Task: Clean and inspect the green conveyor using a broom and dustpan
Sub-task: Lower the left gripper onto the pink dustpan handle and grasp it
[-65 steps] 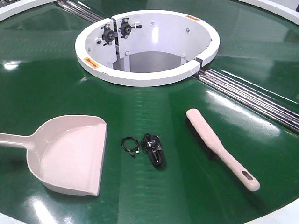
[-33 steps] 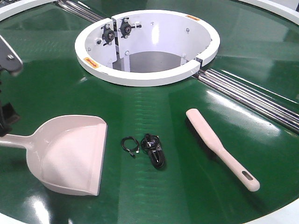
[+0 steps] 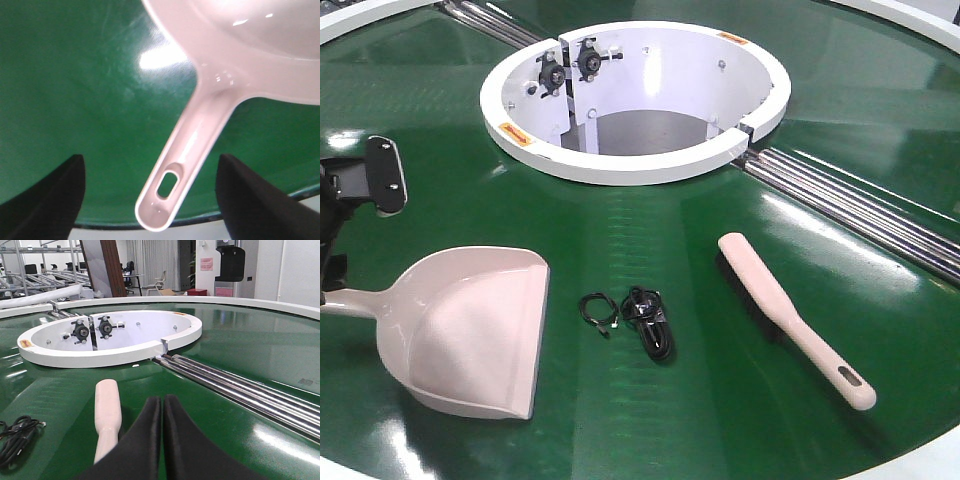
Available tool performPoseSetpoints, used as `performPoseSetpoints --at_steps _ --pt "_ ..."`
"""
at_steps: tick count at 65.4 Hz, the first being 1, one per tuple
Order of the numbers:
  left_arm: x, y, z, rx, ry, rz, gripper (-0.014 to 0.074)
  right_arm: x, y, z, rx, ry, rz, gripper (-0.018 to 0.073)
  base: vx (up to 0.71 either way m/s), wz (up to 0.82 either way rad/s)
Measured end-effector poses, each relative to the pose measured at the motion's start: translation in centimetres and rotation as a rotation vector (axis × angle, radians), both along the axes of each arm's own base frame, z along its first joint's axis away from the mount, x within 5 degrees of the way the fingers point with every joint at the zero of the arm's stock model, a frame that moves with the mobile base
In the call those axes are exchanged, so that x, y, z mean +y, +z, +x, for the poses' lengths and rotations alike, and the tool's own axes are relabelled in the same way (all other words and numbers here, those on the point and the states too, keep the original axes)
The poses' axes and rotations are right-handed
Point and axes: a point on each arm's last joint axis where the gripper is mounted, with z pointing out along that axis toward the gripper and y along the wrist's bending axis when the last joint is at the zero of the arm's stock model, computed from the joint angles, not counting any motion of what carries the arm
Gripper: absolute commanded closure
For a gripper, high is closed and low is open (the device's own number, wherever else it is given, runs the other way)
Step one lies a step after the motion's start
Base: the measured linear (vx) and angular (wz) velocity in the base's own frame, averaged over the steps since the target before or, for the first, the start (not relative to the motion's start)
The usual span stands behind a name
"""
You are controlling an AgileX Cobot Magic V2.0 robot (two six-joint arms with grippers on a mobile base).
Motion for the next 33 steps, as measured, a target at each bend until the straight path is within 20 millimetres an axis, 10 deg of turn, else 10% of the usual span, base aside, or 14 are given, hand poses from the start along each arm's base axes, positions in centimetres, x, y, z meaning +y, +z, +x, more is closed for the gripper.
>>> performPoseSetpoints --at_steps 33 --pt "-0.5 -2.1 0.3 0.155 -0.117 -0.015 0.0083 0.0 0.0 0.0 0.0 0.0 0.0 0.0568 0.0 0.0"
